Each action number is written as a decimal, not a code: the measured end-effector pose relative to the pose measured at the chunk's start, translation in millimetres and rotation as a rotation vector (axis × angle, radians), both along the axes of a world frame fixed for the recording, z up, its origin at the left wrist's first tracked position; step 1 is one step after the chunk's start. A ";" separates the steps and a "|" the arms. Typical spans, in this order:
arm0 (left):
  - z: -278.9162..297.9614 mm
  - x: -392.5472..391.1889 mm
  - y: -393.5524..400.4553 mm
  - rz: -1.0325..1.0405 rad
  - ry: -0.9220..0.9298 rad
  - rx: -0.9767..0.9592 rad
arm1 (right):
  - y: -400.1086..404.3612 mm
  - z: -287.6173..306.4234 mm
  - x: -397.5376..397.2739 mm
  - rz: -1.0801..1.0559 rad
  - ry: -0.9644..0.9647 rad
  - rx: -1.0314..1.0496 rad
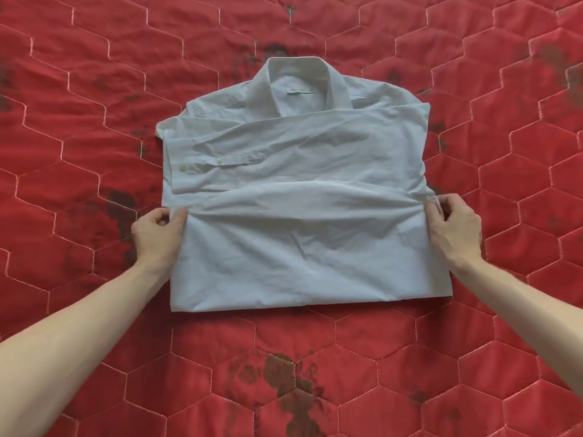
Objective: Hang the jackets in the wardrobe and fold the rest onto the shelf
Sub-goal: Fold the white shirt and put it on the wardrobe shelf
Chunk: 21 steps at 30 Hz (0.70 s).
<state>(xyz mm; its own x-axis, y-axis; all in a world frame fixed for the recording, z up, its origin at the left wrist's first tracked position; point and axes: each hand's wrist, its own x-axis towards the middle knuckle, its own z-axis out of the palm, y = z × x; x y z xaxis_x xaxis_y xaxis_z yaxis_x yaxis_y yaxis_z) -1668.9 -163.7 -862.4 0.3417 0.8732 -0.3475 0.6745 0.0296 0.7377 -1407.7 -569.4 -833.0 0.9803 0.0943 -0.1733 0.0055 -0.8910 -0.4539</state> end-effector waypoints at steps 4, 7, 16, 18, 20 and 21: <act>14.6 0.7 -36.4 -0.176 0.208 0.450 | 25.3 3.5 -26.6 0.492 -0.370 -0.062; 19.0 17.1 -88.1 -0.666 0.051 0.638 | 63.1 -5.7 -61.1 0.928 -0.344 0.009; -37.1 60.8 -114.4 -1.071 0.291 0.636 | 97.1 -63.3 -65.3 0.829 -0.234 -0.266; -44.3 45.8 -91.9 -1.084 0.307 0.677 | 70.2 -68.0 -50.5 0.848 -0.235 -0.276; -47.4 26.2 -70.5 -1.061 0.345 0.688 | 36.9 -67.5 -34.7 0.747 -0.206 -0.269; -48.4 16.5 -62.0 -1.032 0.355 0.690 | 21.7 -65.1 -28.3 0.675 -0.190 -0.271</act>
<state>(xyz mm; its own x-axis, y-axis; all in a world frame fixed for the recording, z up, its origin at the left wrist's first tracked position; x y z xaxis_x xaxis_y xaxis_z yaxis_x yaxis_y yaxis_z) -1652.5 -225.7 -910.8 0.9445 0.2958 -0.1428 0.3177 -0.9331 0.1685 -1435.9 -547.7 -898.2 0.7399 0.6638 -0.1093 0.6468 -0.7466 -0.1556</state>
